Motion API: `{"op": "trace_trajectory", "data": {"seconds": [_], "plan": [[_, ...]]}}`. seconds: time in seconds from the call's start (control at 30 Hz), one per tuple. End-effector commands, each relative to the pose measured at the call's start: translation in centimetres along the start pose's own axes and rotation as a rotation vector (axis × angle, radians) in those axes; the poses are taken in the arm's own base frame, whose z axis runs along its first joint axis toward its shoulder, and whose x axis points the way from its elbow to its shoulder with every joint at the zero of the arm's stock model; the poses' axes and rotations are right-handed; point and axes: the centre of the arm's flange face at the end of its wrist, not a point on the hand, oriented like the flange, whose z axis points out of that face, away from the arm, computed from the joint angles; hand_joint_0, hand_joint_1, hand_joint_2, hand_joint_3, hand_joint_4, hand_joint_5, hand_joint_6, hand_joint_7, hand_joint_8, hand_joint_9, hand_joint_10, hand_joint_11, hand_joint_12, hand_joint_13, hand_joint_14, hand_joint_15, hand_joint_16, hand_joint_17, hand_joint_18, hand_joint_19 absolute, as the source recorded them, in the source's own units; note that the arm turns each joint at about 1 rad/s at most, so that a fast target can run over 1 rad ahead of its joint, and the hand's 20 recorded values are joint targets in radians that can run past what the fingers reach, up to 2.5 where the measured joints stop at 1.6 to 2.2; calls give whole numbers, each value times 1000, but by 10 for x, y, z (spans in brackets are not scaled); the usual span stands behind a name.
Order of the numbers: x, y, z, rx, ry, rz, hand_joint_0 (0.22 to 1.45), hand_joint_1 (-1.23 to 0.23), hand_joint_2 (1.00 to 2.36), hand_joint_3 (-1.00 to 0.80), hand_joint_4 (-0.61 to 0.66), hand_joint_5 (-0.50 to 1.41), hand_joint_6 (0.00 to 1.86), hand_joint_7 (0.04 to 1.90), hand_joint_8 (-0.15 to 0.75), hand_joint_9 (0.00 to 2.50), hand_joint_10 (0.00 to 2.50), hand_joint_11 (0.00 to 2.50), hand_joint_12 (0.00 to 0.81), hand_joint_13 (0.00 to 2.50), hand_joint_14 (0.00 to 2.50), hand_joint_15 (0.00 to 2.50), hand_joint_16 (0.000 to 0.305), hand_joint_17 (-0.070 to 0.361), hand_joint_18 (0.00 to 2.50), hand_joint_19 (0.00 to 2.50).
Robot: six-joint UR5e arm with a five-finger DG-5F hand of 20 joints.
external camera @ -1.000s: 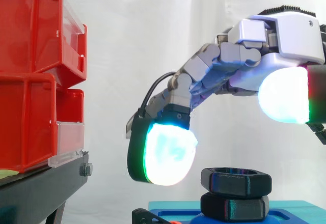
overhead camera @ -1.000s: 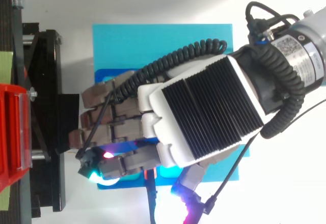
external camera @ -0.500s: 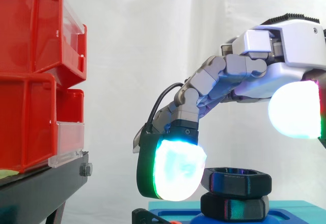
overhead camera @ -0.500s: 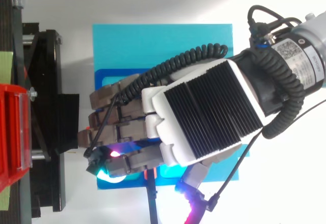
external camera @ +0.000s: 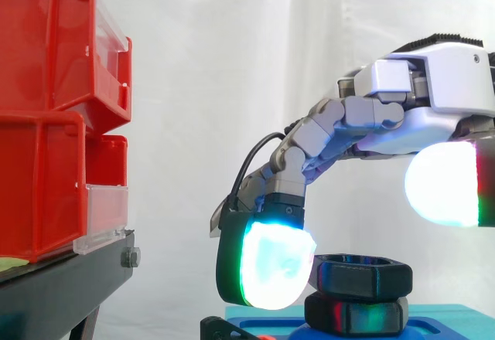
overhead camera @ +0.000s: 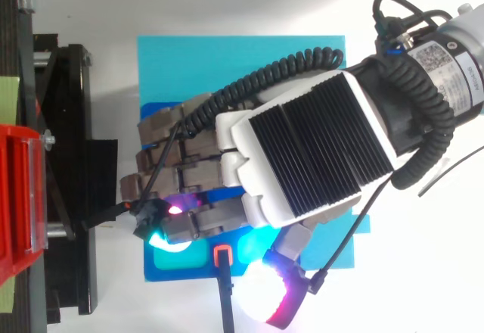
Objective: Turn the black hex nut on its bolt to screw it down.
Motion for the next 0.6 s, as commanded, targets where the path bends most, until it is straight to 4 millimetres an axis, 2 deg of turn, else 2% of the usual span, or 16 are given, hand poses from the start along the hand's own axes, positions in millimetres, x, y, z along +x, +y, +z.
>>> {"op": "trace_trajectory", "data": {"seconds": [0.0, 0.13, 0.57], "plan": [[0, -2, -2, 4, 3, 1, 512, -313, 1000, -500, 317, -215, 835, 574, 308, 490, 8, 338, 366, 666, 8, 265, 48, 109, 547, 334], [17, -4, -10, 11, 28, 16, 512, -315, 1000, -500, 323, -215, 835, 571, 310, 493, 7, 339, 366, 667, 8, 268, 48, 109, 549, 333], [17, -15, -19, 9, 25, 18, 513, -320, 1000, -500, 321, -215, 836, 572, 310, 495, 8, 349, 364, 669, 8, 272, 48, 109, 549, 341]]}}
